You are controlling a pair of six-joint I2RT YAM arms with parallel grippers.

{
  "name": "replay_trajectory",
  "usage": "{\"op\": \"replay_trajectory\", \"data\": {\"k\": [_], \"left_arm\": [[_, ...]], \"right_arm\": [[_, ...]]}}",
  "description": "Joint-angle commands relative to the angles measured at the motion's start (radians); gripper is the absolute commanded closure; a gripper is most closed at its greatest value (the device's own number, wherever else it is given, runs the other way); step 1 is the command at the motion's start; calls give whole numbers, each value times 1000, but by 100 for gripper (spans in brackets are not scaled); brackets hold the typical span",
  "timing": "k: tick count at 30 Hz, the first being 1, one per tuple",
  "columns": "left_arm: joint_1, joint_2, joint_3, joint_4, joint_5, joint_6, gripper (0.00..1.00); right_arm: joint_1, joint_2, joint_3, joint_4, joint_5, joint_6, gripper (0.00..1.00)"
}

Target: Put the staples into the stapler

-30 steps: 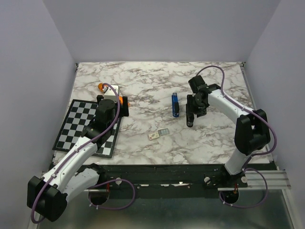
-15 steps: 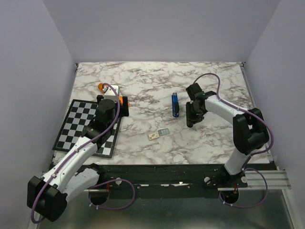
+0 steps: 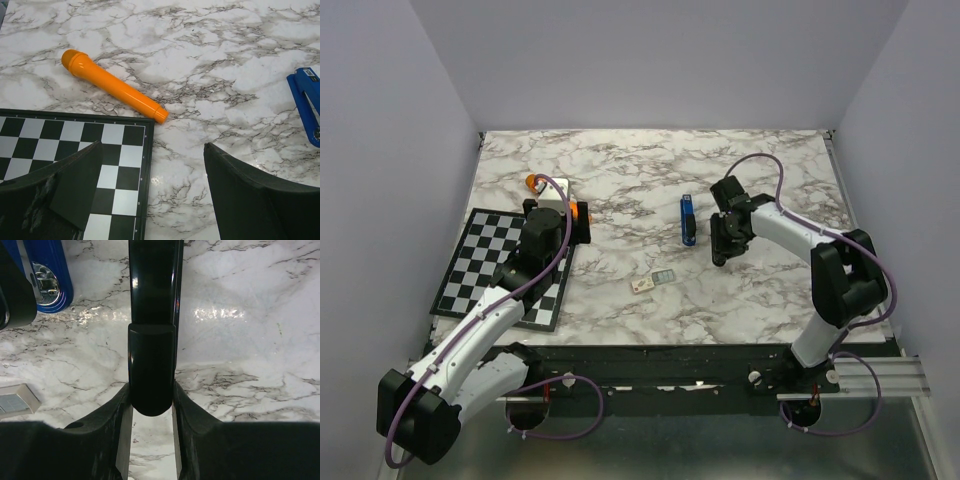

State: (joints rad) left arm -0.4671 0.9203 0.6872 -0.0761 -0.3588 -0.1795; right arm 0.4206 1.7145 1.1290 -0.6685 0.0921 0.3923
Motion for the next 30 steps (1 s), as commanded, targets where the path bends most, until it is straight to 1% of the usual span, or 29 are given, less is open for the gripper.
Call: {"op": "replay_trajectory", "data": {"k": [1, 2, 3, 4, 6, 7, 8, 12, 15, 17, 18, 19, 20, 21, 23, 24, 25, 26, 27, 28, 30], "left_arm": [[-7, -6, -3, 13, -3, 3, 11], [-7, -8, 0, 13, -2, -1, 11], [-7, -9, -2, 12, -2, -3, 11], [-7, -12, -2, 10, 0, -5, 11], [-5, -12, 2, 1, -2, -14, 11], [-7, -17, 3, -4, -2, -18, 11], [-7, -20, 9, -11, -2, -21, 11], [-7, -55, 21, -22, -11, -38, 4], [-5, -113, 38, -42, -58, -48, 1], [-5, -149, 49, -57, -81, -49, 1], [-4, -184, 52, -62, -92, -49, 1], [-5, -204, 60, -65, -113, -49, 1], [-5, -222, 63, -73, -129, -49, 1], [-4, -262, 67, -76, -137, -48, 1], [-4, -303, 77, -76, -163, -31, 1], [-4, -340, 78, -73, -167, -23, 1], [-4, -359, 83, -68, -172, -11, 1], [-4, -376, 84, -57, -184, 1, 1], [-4, -408, 84, -48, -193, 18, 1], [-4, -423, 83, -36, -201, 26, 1], [-4, -457, 83, -8, -227, 47, 1]], "right_arm": [[0, -10, 72, -126, 86, -4, 79], [0, -16, 93, -155, 92, -9, 71], [0, -24, 127, -167, 95, -10, 60], [-2, -26, 143, -178, 109, -10, 54], [0, -41, 161, -186, 112, -7, 47], [-3, -49, 175, -186, 116, -7, 41], [-3, -59, 181, -184, 120, -4, 38], [-14, -128, 210, -180, 133, 2, 31], [-35, -219, 219, -168, 178, 11, 23], [-43, -300, 215, -154, 241, 19, 18], [-45, -329, 210, -146, 268, 19, 14], [-45, -358, 204, -128, 323, 19, 12], [-45, -422, 181, -115, 348, 17, 10], [-43, -453, 167, -102, 372, 13, 8], [-45, -527, 131, -50, 438, -12, 7], [-43, -602, 85, -25, 460, -24, 6], [-43, -642, 53, 33, 487, -38, 6], [-43, -680, 22, 70, 491, -79, 5], [-43, -763, -39, 107, 491, -105, 4], [-42, -797, -61, 154, 491, -125, 3], [-43, -866, -101, 188, 495, -167, 3]]}}
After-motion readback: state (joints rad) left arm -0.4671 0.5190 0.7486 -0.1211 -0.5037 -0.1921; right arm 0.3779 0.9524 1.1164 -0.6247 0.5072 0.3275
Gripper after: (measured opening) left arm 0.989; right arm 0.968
